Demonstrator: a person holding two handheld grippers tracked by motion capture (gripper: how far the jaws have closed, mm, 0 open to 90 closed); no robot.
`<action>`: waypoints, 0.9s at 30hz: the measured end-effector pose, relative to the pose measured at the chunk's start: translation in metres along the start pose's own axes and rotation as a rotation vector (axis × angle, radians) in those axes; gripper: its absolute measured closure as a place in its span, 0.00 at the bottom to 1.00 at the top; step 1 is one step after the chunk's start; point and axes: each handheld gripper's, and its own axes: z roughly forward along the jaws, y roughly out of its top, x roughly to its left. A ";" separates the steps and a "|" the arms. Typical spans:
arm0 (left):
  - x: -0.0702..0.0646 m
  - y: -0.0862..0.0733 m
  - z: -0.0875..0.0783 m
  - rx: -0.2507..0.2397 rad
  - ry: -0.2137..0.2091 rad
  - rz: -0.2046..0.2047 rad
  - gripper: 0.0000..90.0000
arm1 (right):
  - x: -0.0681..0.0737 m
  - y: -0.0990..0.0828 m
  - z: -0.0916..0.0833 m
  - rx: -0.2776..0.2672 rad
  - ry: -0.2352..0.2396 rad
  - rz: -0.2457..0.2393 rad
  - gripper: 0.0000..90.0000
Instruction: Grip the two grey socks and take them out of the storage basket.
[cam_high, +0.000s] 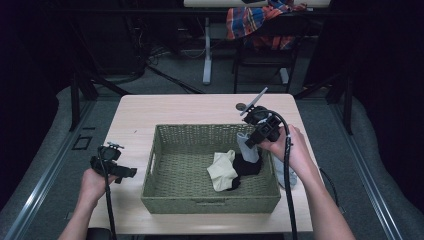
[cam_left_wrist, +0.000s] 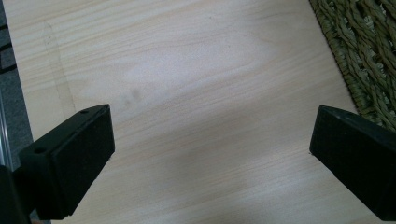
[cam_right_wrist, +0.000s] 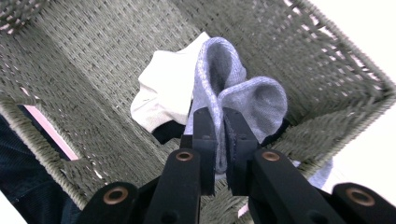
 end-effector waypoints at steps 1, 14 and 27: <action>0.000 0.000 0.000 0.001 0.000 0.001 0.00 | 0.000 -0.001 -0.003 -0.005 -0.003 -0.002 0.94; 0.001 -0.001 0.001 -0.003 0.001 -0.004 0.00 | -0.011 -0.011 -0.027 -0.044 -0.024 0.021 0.94; 0.001 -0.001 0.000 -0.003 0.001 -0.004 0.00 | -0.036 -0.032 -0.046 -0.063 -0.091 0.103 0.94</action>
